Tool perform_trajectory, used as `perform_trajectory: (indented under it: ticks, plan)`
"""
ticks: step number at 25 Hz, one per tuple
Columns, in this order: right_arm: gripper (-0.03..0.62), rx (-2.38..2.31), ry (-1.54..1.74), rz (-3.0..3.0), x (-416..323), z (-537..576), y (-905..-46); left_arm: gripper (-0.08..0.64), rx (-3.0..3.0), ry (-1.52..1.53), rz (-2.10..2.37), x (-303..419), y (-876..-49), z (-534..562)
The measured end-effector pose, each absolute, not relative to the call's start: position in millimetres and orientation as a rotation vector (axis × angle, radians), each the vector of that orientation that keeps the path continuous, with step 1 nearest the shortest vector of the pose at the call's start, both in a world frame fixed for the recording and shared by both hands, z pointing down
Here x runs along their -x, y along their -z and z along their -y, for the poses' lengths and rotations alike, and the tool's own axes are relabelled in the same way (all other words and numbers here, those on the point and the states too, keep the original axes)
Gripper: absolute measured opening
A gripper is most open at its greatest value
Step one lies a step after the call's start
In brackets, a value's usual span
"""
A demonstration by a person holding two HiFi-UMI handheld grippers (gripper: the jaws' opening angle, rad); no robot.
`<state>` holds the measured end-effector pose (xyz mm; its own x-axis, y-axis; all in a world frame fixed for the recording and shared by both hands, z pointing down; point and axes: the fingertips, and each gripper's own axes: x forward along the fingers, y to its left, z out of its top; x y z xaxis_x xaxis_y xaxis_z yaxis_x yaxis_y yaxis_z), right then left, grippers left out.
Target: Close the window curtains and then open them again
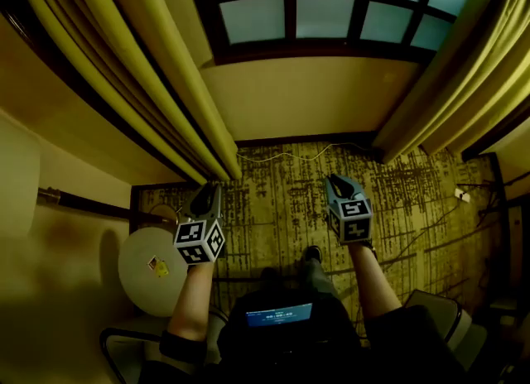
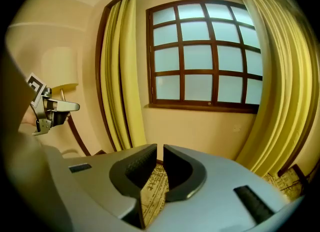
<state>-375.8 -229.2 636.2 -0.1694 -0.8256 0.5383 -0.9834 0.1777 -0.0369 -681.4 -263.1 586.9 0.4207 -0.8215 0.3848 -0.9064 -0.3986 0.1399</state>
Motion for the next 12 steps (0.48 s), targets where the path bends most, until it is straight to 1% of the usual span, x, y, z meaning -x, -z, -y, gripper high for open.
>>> perform_trajectory:
  ticks: [4,8,12]
  plan:
    - [0.029,-1.727,-0.586,1.993,387.7,206.4,-648.5,0.014,-2.327,-0.420,1.470,710.3,-612.8,252.5]
    - [0.021,-1.737,-0.634,1.974,394.6,188.4,-654.5,-0.008,-2.305,-0.472,1.475,729.3,-628.0,243.5]
    - [0.020,-1.728,-0.621,1.969,394.6,176.9,-657.4,-0.008,-2.297,-0.493,1.477,733.1,-634.5,229.5]
